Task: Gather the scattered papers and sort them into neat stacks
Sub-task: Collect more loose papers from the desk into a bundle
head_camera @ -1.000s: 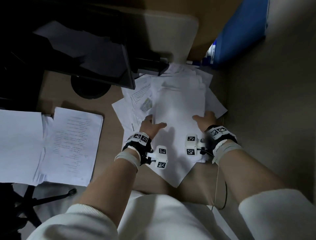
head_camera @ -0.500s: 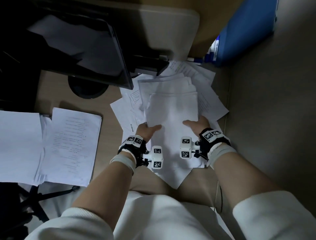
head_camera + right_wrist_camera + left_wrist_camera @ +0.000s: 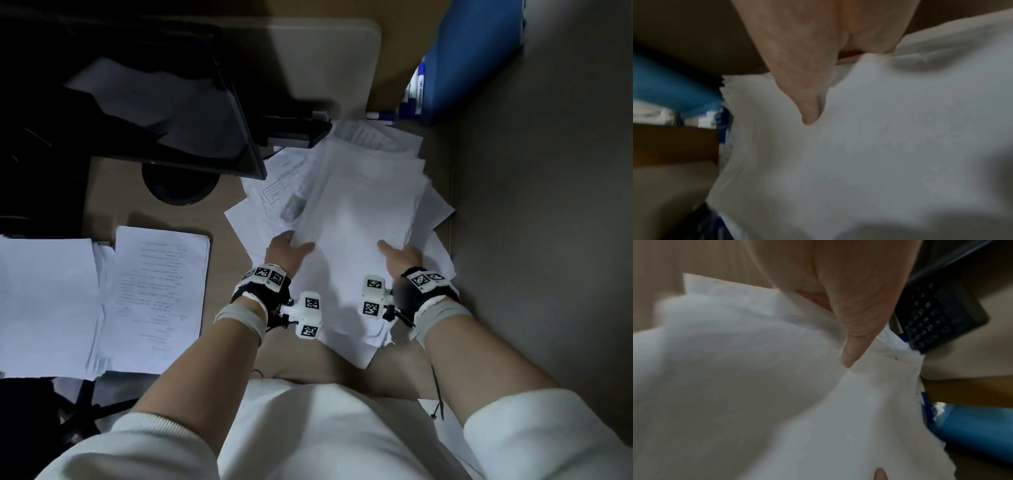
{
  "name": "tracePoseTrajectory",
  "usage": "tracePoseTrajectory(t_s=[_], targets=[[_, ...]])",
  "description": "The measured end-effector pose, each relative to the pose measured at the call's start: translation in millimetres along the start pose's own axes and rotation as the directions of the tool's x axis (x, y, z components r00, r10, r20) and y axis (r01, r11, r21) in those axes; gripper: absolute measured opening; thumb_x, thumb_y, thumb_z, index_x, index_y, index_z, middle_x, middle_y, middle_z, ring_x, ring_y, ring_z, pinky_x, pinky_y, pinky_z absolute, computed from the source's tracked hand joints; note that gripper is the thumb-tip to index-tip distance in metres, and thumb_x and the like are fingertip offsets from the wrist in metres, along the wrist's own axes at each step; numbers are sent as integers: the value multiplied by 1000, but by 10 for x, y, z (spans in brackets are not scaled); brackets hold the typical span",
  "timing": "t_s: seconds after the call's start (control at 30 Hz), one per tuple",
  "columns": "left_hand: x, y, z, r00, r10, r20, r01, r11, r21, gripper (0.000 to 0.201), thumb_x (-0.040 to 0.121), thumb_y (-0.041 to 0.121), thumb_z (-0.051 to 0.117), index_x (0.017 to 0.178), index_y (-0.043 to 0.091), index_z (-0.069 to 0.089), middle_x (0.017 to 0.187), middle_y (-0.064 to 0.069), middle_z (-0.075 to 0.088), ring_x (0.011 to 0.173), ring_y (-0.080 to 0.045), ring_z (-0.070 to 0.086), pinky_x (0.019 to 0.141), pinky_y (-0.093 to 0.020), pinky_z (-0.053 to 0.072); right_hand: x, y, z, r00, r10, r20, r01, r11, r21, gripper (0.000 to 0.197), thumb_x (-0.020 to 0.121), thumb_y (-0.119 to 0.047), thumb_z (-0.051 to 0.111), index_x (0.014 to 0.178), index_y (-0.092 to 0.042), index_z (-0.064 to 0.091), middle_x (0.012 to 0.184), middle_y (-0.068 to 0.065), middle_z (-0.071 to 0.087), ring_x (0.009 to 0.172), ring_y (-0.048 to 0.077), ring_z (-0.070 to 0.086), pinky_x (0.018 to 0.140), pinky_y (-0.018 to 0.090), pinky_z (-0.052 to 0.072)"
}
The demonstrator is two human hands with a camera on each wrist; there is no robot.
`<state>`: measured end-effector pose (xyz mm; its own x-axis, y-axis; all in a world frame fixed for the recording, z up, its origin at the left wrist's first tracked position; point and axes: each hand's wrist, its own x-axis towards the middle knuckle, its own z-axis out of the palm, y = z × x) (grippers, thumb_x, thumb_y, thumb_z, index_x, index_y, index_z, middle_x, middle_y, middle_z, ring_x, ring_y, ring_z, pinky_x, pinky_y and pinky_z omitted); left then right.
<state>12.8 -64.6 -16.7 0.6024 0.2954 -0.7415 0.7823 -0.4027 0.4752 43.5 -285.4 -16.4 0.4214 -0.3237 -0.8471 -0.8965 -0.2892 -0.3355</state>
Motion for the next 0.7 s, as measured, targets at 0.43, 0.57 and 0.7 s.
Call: tracePoseTrajectory(t_s=[0.43,0.57,0.7], targets=[[279,167,54,992,78,-98,-61,984,168,76,87,32,74,152,13,40,164,-5,23,147,-32,25,119,-51,26,202,-167,17,976,188,-110,-147,942,300,71,80,-43,76,133,-2,51,125,11,61,100,31,62,81,37,48],[342,186,32,996,0,-88,3,1000,31,81,84,34,74,153,18,35,153,-11,42,143,-32,32,115,-53,31,169,-188,123,981,153,-119,-104,934,341,68,75,-35,83,124,3,56,120,11,65,100,30,64,80,36,50],[309,133,-1,997,-42,-58,37,996,-85,76,85,27,73,149,15,33,141,-18,51,131,-38,47,109,-50,40,144,-197,191,991,92,-97,-58,949,310,59,85,-31,76,129,1,54,127,11,62,96,22,56,82,27,41]])
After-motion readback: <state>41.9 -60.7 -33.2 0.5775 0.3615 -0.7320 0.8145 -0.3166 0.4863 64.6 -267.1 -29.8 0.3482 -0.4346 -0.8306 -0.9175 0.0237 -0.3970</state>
